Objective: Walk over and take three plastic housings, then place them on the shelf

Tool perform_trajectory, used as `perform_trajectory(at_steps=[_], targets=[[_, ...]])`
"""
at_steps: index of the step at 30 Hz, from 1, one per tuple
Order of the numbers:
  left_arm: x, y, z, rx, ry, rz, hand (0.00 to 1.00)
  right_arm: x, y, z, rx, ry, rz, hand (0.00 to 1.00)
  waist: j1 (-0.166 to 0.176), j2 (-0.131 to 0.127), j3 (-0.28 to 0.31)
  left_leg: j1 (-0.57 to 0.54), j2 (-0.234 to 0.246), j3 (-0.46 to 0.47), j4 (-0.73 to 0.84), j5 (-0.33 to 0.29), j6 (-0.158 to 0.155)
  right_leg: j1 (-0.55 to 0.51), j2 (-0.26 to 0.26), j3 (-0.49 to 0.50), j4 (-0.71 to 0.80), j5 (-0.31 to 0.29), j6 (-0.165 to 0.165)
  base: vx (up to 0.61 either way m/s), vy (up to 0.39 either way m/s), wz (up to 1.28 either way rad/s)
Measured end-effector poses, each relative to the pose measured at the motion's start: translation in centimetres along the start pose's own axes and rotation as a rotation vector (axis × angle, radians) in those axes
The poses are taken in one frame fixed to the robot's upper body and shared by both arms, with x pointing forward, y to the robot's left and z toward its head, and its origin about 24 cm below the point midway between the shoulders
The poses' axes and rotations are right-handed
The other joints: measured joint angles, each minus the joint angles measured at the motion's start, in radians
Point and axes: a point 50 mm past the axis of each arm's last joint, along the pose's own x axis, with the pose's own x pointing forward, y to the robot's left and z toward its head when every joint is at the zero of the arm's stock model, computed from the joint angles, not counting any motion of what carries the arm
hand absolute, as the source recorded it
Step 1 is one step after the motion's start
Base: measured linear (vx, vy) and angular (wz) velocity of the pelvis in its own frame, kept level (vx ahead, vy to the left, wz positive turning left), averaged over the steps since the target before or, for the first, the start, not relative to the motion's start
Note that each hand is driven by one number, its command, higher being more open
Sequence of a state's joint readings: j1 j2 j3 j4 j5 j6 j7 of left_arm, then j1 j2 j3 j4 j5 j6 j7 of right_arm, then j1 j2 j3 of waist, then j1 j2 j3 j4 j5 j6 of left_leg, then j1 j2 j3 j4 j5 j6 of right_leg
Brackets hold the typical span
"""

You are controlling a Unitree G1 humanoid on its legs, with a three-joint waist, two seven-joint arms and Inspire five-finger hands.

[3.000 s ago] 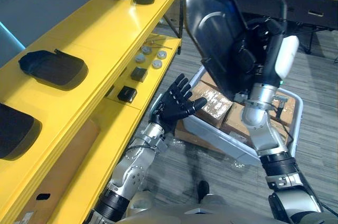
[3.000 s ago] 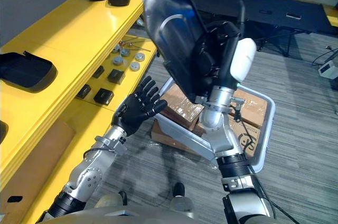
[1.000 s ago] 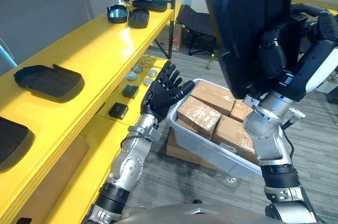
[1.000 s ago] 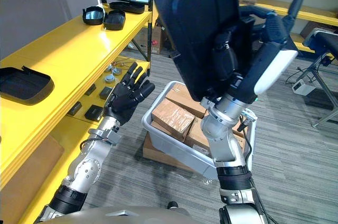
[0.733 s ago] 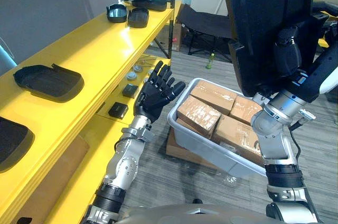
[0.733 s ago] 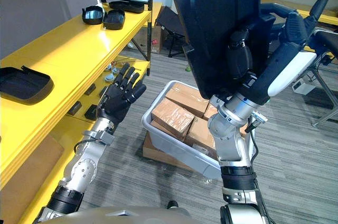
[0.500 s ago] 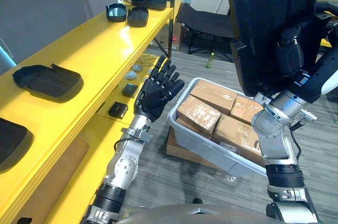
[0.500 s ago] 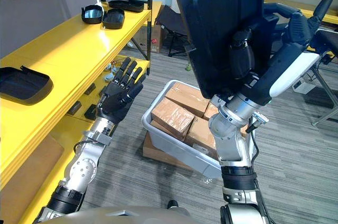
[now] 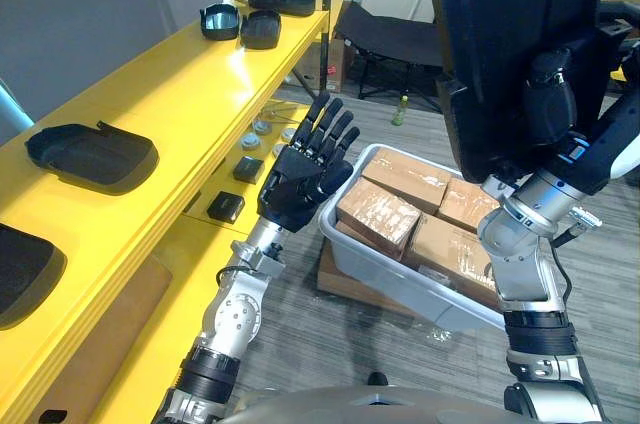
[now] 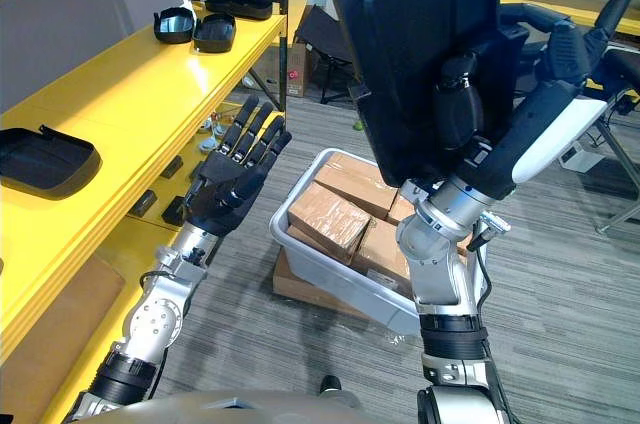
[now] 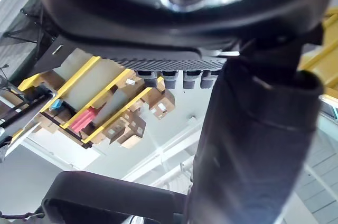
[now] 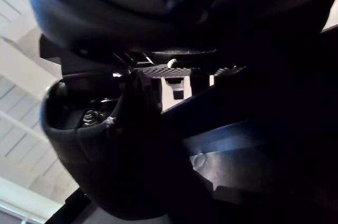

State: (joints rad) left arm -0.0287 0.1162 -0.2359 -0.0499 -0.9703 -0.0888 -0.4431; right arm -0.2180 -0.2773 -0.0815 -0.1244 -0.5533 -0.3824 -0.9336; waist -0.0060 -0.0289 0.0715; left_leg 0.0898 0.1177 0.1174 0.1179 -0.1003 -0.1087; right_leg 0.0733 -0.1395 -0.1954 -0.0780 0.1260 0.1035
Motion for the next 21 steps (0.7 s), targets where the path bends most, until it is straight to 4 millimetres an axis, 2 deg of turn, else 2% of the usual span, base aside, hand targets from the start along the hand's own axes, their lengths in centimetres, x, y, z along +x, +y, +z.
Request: perform_trajectory(at_steps=[9, 17, 21], targets=[[1.0, -2.1, 0.1, 0.136, 0.027, -0.011, 1.0, -1.3, 1.9, 1.0, 0.067, 0.001, 0.155, 0.0, 0.001, 0.013, 0.008, -0.001, 0.0, -0.003, 0.0, 0.0, 0.0, 0.0, 0.0, -0.002, 0.0, 0.0, 0.0, 0.0, 0.0, 0.0], [1.1, -1.9, -0.2, 0.073, 0.026, 0.073, 1.0, -2.9, 3.7, 2.1, 0.119, -0.002, 0.282, 0.0, 0.002, 0.013, 0.008, -0.001, -0.001, -0.01, 0.001, 0.0, 0.0, 0.004, -0.001, -0.006, 0.0, 0.0, 0.0, 0.0, 0.0, 0.0], [1.2, -2.0, -0.2, 0.044, 0.019, 0.072, 1.0, -4.7, 4.9, 2.2, 0.136, 0.029, 0.377, 0.0, 0.002, 0.013, 0.008, -0.001, -0.001, -0.012, 0.001, 0.0, 0.0, 0.006, -0.001, -0.01, 0.0, 0.0, 0.0, 0.0, 0.0, 0.0]])
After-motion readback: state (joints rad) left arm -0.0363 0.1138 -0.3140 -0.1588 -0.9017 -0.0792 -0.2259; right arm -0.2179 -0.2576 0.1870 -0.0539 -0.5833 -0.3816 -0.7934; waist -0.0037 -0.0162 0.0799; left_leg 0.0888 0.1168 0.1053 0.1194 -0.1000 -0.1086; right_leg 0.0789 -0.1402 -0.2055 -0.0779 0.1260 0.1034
